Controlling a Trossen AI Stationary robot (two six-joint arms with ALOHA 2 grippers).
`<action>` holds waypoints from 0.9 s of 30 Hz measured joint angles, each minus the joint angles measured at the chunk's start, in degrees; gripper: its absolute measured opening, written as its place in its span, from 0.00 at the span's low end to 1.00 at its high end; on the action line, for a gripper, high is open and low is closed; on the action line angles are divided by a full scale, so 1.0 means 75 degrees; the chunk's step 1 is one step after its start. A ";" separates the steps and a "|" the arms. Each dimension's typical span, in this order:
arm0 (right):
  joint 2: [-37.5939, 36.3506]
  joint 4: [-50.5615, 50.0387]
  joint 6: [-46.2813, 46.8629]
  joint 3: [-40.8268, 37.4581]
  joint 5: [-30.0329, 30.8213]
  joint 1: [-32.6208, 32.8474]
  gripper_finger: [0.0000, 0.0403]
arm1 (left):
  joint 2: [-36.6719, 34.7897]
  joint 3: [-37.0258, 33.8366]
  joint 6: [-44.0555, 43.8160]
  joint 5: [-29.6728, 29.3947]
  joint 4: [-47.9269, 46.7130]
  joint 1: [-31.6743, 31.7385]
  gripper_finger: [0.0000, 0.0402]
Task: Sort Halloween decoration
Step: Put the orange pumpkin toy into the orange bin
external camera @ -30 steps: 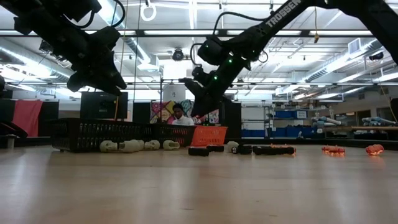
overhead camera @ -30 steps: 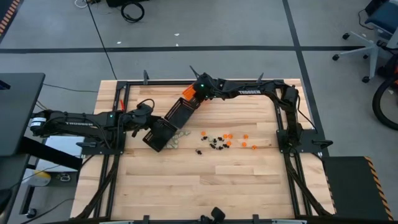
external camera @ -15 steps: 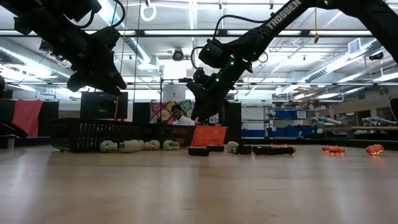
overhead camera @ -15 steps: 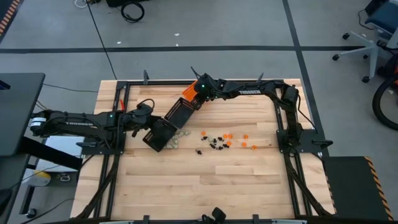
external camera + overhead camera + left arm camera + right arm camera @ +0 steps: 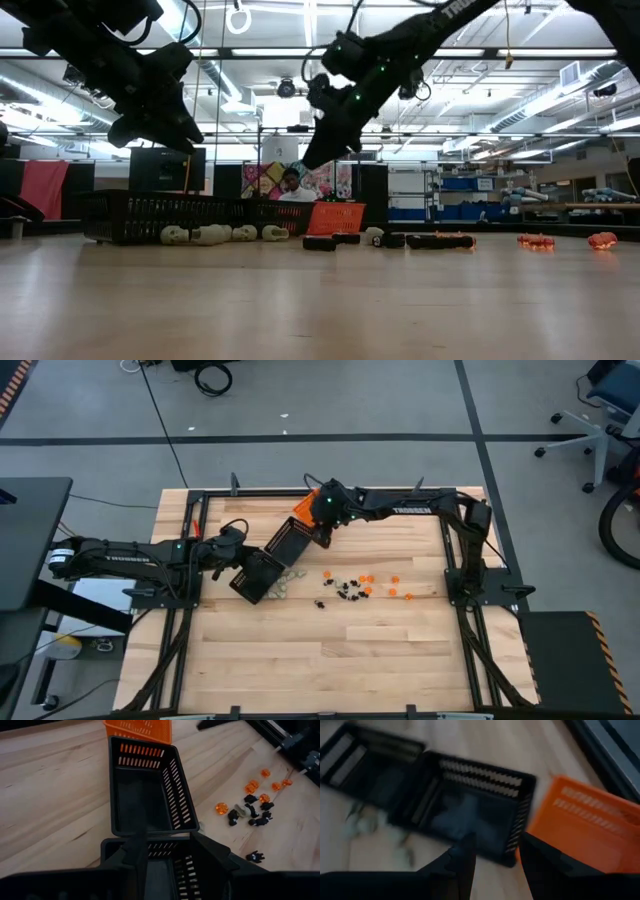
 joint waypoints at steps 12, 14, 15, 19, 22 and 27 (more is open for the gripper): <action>-0.0047 -0.0700 -0.0915 0.0000 -0.0156 0.1009 0.39 | -0.0002 0.0000 0.0041 0.0000 -0.0003 0.0000 0.31; -0.0047 -0.0835 -0.0823 0.0000 -0.0156 0.1103 0.39 | 0.0000 0.0000 0.0041 -0.0003 -0.0003 0.0000 0.31; -0.0047 -0.0914 -0.0762 0.0000 -0.0154 0.1146 0.39 | 0.0000 0.0000 0.0044 0.0000 -0.0003 0.0000 0.31; -0.0043 -0.1006 -0.0726 -0.0218 -0.0081 0.1335 0.39 | 0.0000 0.0000 0.0044 -0.0003 0.0000 0.0001 0.31; -0.0032 -0.0999 -0.0620 -0.0524 0.0010 0.1425 0.39 | 0.0000 0.0000 0.0047 -0.0003 0.0054 -0.0012 0.31; -0.0032 -0.0674 -0.0299 -0.1109 0.0099 0.1551 0.39 | 0.0000 0.0000 0.0194 0.0000 0.0264 -0.0020 0.31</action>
